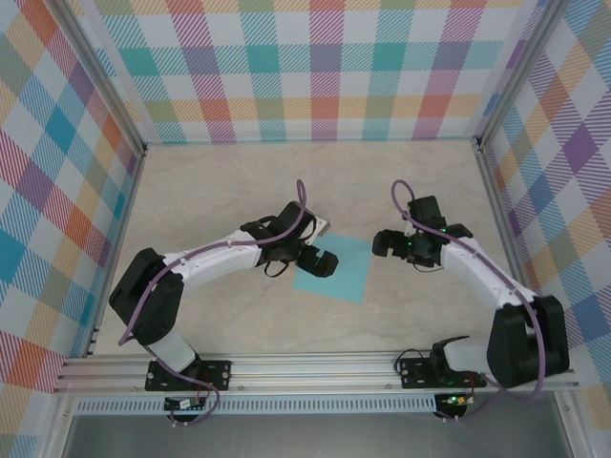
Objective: Fold a paper plane with a square sheet of paper (fold left side to right side)
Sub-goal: Pick up the square sheet of paper from the center of the table.
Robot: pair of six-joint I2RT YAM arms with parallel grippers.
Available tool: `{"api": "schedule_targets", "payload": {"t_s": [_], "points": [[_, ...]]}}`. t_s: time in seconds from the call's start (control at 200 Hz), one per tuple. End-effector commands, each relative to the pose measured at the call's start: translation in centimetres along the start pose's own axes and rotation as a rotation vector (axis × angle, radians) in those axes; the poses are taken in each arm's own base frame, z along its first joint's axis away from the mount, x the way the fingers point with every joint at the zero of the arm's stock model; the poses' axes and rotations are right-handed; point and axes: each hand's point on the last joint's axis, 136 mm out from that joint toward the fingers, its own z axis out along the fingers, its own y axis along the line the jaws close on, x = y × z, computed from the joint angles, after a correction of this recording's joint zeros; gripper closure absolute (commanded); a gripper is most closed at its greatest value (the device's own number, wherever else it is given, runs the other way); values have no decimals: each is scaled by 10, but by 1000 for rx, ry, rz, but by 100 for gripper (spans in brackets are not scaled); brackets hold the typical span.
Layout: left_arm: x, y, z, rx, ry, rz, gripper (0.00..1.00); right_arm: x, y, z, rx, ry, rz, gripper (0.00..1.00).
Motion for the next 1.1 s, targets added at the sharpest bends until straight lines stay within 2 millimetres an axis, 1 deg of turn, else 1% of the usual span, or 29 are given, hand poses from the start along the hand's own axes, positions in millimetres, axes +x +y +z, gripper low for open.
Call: {"api": "schedule_targets", "payload": {"t_s": [0.0,0.085,0.17,0.24,0.335,0.465,0.615,0.81,0.94,1.095], "points": [[9,-4,11,68,39,-151,0,-30,20,11,-17,-61,-12,0],[18,-1,18,67,75,-189,0,-34,26,29,-4,-26,-13,0],[24,0,23,65,95,-208,0,-38,36,42,10,-1,-38,0],[28,0,25,72,100,-220,0,-37,42,52,31,27,-62,0],[35,1,29,74,126,-237,0,-39,49,61,48,45,-74,0],[49,6,36,50,184,-251,0,-38,51,71,63,54,-66,0],[58,8,40,43,207,-260,0,-29,52,82,98,94,-85,0],[66,11,43,30,224,-262,0,-7,58,94,107,155,-99,0],[71,13,46,23,237,-265,0,9,68,98,96,187,-118,0],[76,12,50,20,256,-266,0,18,82,95,57,205,-127,0]]}}
